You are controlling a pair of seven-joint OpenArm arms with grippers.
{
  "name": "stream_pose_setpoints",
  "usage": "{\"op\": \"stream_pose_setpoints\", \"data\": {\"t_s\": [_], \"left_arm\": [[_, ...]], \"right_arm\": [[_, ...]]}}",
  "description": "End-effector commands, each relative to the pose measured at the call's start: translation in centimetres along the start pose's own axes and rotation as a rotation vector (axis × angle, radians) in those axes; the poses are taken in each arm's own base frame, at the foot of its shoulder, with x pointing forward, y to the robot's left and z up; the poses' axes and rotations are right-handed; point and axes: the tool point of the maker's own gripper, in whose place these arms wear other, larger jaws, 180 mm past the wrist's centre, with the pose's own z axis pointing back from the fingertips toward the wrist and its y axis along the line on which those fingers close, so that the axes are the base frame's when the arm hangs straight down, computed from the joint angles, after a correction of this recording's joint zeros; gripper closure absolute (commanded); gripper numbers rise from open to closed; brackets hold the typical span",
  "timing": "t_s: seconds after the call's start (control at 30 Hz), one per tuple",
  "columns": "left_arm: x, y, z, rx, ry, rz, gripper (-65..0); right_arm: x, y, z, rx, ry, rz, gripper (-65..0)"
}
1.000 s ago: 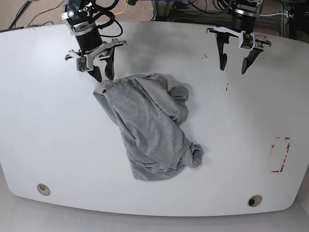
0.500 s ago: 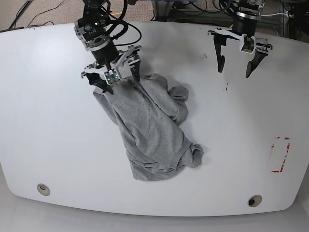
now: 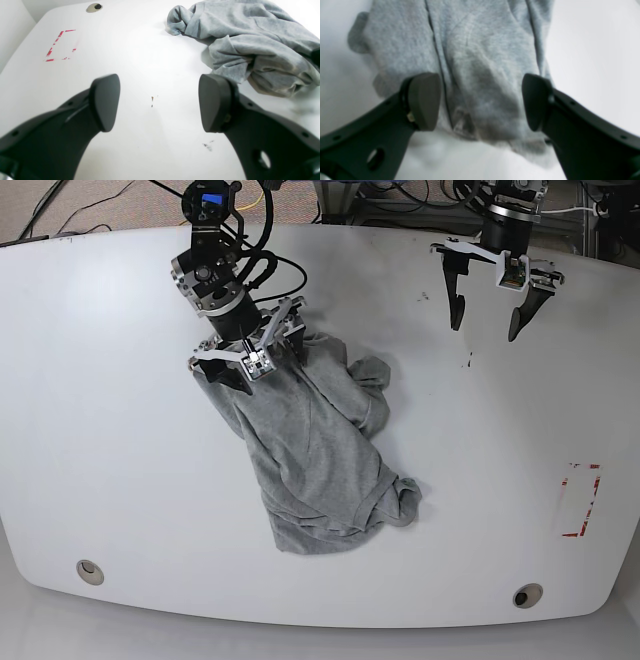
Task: Layout the t-shirt on the table in an organized manner, then fold the t-shirt properly
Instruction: 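Close the right gripper on a fold of the grey t-shirt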
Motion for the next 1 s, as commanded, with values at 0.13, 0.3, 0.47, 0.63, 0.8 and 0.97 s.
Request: {"op": "stream_pose_setpoints", "data": {"t_s": [0.13,0.3,0.47,0.63,0.8,0.97], "left_arm": [[1.0,0.1,0.1,0.0,-0.035,-0.008,-46.4],[0.9,0.1,0.1,0.002,-0.035,-0.01,-46.4],[1.2,0.2,-0.2,0.003,-0.044,-0.011,-46.4],[1.6,0.3,-0.6,0.008,-0.06,-0.01,-46.4],[1.6,0.3,-0.6,0.008,-0.06,-0.01,-46.4],[1.5,0.3,-0.6,0.006,-0.059,-0.013,-46.4]], "right_arm": [[1.6,-1.3,-0.7,-0.011,-0.051,0.026,-48.8],[2.5,-1.7,-1.0,-0.018,-0.07,0.034,-48.8],[2.6,-2.2,-1.3,-0.024,-0.05,0.04,-48.8],[3.5,-2.7,-1.6,-0.035,-0.059,0.046,-48.8],[5.2,-3.7,-2.1,-0.053,-0.082,0.057,-48.8],[6.2,-3.7,-2.6,-0.048,-0.069,0.056,-48.8]]}}
